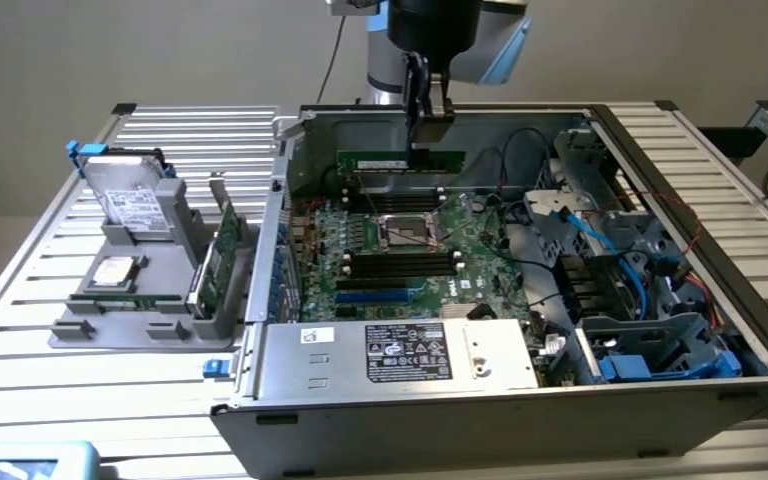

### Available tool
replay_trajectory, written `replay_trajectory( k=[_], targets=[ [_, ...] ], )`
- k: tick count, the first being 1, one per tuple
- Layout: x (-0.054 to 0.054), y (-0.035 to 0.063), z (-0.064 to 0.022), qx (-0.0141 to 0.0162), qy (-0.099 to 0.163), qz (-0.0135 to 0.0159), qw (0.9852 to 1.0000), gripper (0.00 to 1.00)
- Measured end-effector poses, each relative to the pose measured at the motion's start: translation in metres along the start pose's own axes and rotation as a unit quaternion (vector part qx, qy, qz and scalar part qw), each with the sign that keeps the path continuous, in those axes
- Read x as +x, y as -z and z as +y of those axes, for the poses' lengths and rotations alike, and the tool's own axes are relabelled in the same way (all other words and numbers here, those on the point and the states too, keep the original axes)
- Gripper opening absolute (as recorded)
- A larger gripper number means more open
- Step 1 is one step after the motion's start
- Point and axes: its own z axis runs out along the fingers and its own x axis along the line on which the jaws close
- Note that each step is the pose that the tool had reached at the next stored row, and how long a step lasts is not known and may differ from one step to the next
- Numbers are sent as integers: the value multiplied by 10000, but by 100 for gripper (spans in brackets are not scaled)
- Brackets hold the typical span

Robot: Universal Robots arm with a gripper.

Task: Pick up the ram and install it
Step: 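Pick up the ram and move it above insertion slot, then insert the ram into the slot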

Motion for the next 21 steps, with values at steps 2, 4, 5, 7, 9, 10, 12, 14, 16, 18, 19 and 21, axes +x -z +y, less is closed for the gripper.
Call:
replay_trajectory(
  k=[2,4,5,7,9,10,12,14,16,18,19,21],
  targets=[
    [-39,-22,-2,4,13,9,10000,14],
    [-70,-36,-3,5,23,14,10000,14],
    [-83,-43,-4,5,27,14,10000,14],
    [-105,-57,-10,5,35,16,10000,14],
    [-115,-75,-17,5,37,16,10000,14],
    [-120,-85,-22,5,37,16,10000,14],
    [-126,-103,-28,5,37,16,10000,14],
    [-132,-118,-32,5,37,16,10000,14],
    [-136,-134,-34,5,37,16,10000,14],
    [-142,-153,-36,5,38,17,10000,14],
    [-143,-162,-35,4,37,18,10000,14],
    [-144,-170,-35,5,37,23,10000,14]
  ],
)
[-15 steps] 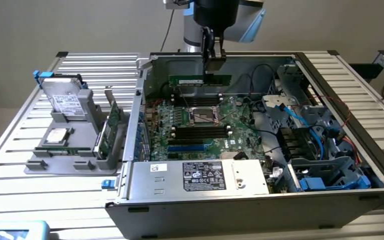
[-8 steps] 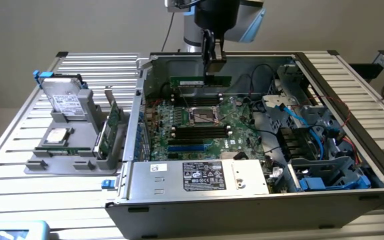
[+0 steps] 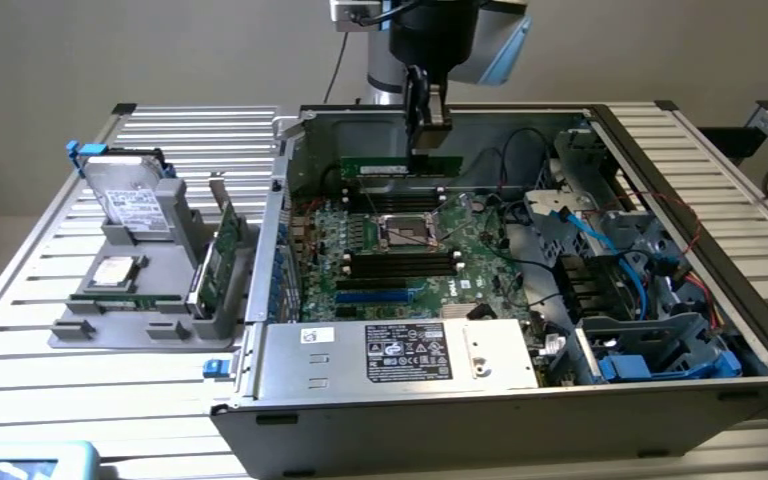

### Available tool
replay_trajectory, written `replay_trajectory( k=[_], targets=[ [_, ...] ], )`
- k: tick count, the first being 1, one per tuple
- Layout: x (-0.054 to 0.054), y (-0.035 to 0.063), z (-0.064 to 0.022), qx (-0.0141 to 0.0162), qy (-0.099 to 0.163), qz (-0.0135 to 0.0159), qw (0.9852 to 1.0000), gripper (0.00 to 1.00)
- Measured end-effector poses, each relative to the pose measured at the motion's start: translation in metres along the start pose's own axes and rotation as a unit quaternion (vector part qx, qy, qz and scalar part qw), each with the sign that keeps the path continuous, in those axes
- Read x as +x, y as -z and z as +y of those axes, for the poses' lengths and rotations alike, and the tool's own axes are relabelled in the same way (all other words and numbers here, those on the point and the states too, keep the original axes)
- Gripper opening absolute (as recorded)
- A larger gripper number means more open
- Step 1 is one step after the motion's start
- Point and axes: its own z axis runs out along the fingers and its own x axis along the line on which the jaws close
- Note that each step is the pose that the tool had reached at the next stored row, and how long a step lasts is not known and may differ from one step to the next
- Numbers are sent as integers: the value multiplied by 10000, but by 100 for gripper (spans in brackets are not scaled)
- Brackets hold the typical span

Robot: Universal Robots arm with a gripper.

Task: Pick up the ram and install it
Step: 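Insert the ram into the slot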

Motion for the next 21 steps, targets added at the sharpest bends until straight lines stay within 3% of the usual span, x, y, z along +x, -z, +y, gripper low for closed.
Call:
replay_trajectory(
  k=[2,3,4,6,21],
  targets=[
    [0,-1,0,1,0,0,10000,14],
    [0,-4,1,0,-1,23,10000,14],
    [-12,-18,0,-2,-3,113,9999,14],
    [-29,-41,-2,-2,-3,134,9999,14],
    [-122,-291,-27,5,-3,152,9999,14]
  ],
)
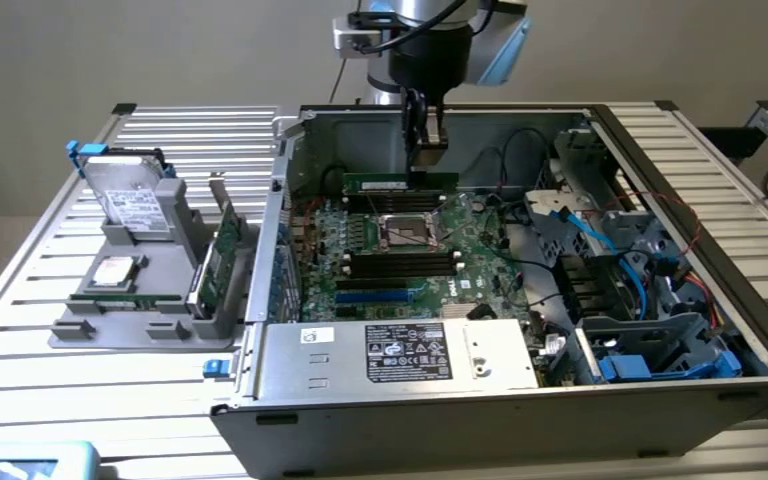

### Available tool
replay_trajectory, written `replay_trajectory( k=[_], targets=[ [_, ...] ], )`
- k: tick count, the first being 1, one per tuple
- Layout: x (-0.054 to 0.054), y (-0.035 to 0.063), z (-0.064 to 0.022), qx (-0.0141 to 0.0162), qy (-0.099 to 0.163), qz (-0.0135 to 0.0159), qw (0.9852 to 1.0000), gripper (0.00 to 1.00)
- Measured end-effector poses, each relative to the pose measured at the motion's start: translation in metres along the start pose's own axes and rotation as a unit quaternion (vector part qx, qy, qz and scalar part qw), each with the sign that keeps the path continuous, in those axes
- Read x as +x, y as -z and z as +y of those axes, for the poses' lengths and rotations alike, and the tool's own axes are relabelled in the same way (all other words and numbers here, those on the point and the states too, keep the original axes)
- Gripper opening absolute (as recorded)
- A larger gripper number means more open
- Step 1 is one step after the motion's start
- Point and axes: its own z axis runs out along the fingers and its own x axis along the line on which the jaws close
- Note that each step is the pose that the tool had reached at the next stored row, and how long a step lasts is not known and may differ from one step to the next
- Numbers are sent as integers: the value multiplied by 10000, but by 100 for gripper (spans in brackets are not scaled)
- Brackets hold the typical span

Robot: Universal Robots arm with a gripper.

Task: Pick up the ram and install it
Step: 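Insert the ram into the slot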

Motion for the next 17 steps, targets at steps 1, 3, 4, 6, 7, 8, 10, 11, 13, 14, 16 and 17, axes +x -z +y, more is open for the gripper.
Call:
replay_trajectory(
  k=[1,3,4,6,7,8,10,11,13,14,16,17],
  targets=[
    [-3,-16,-2,-1,0,9,10000,14],
    [-6,-48,-11,-1,0,24,10000,14],
    [-7,-63,-17,-2,0,31,10000,14],
    [-8,-92,-32,-2,0,46,10000,14],
    [-9,-106,-38,-3,-1,54,10000,14],
    [-9,-119,-41,-3,-1,64,10000,14],
    [-10,-145,-42,-3,-1,80,10000,14],
    [-11,-156,-43,-3,-1,88,10000,14],
    [-9,-178,-44,-5,-1,108,9999,14],
    [-8,-190,-45,-5,-2,119,9999,14],
    [-2,-212,-48,-5,-2,136,9999,14],
    [3,-222,-49,-6,-1,145,9999,14]
  ],
)
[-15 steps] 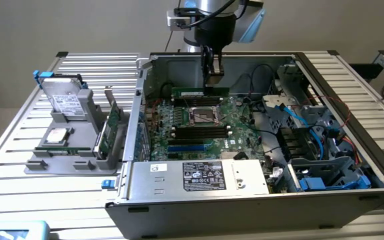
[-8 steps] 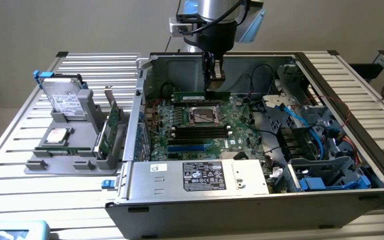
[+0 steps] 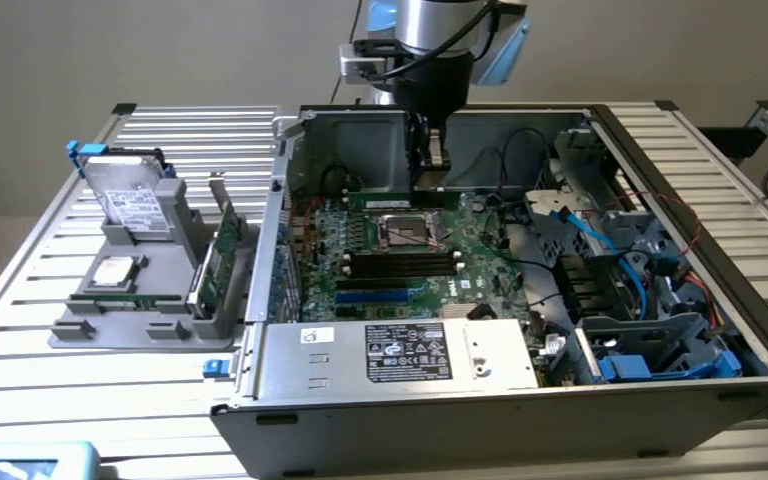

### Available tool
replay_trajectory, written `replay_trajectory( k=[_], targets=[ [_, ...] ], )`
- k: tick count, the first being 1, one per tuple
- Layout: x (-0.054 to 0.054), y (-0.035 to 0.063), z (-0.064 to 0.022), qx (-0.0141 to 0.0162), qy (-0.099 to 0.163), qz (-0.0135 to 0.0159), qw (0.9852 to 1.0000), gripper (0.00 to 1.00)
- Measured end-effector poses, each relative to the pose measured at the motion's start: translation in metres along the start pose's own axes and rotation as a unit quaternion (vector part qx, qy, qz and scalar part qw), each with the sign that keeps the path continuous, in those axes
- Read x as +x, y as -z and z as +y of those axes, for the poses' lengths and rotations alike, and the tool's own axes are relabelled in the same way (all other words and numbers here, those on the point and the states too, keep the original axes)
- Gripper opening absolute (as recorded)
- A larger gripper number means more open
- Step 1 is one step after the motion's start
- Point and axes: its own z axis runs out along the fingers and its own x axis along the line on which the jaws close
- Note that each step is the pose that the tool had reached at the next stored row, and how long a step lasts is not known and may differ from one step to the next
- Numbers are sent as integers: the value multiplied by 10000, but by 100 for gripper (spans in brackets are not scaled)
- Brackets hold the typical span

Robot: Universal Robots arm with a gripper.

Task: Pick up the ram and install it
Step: 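Insert the ram into the slot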

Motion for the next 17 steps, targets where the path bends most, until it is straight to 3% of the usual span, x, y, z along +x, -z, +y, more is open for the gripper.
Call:
replay_trajectory(
  k=[12,17],
  targets=[
    [26,-189,-4,-1,-1,33,10000,14],
    [25,-206,-4,-1,-1,34,10000,14]
  ],
)
